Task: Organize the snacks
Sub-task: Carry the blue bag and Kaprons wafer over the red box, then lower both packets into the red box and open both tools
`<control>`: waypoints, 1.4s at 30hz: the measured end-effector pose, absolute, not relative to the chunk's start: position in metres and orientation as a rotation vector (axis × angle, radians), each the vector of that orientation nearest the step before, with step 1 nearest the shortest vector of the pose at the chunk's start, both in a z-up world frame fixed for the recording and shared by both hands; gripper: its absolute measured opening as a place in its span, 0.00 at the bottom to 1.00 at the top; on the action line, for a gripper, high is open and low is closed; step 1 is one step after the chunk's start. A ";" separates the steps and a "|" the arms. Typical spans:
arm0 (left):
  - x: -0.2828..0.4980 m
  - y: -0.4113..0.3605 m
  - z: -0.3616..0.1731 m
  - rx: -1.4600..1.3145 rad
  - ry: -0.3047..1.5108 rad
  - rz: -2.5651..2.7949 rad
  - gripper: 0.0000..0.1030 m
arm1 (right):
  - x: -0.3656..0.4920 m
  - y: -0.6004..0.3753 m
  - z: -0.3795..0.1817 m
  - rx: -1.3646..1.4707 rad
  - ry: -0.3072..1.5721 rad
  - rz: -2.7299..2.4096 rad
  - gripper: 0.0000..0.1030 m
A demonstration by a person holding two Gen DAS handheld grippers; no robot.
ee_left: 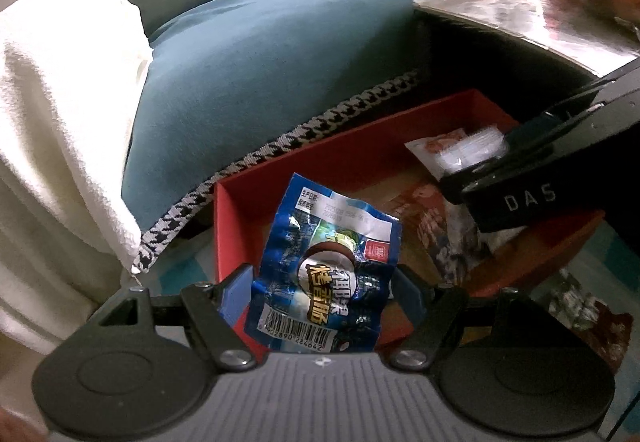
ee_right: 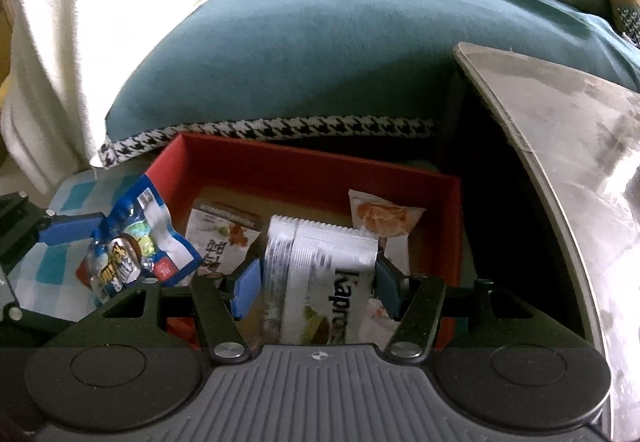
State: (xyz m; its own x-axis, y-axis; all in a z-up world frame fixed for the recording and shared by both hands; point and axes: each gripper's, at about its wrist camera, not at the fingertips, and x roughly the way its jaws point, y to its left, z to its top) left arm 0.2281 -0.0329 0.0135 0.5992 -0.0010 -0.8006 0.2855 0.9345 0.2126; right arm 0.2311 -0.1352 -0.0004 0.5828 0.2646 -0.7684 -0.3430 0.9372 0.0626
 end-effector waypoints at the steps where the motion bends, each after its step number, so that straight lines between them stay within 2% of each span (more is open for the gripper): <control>1: 0.230 -0.034 0.012 0.338 0.918 -0.167 0.67 | 0.233 -0.135 -0.001 -0.098 0.880 0.353 0.64; 19: 0.252 -0.040 -0.016 0.348 0.983 -0.154 0.71 | 0.244 -0.139 -0.023 -0.126 0.935 0.331 0.66; 26: 0.250 -0.041 -0.012 0.350 0.977 -0.152 0.71 | 0.244 -0.140 -0.023 -0.120 0.927 0.320 0.69; 29: 0.249 -0.041 -0.011 0.353 0.977 -0.146 0.71 | 0.243 -0.141 -0.022 -0.125 0.921 0.317 0.75; 38: 0.237 -0.037 0.002 0.335 0.961 -0.136 0.71 | 0.234 -0.144 -0.010 -0.139 0.880 0.300 0.76; 42: 0.228 -0.037 0.010 0.335 0.951 -0.138 0.71 | 0.224 -0.143 0.000 -0.136 0.857 0.311 0.80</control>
State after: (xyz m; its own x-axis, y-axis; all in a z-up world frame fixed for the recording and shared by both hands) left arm 0.2282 -0.0367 0.0096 0.5764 0.0307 -0.8166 0.2613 0.9399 0.2197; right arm 0.2242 -0.1434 -0.0004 0.6129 0.2144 -0.7605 -0.3229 0.9464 0.0066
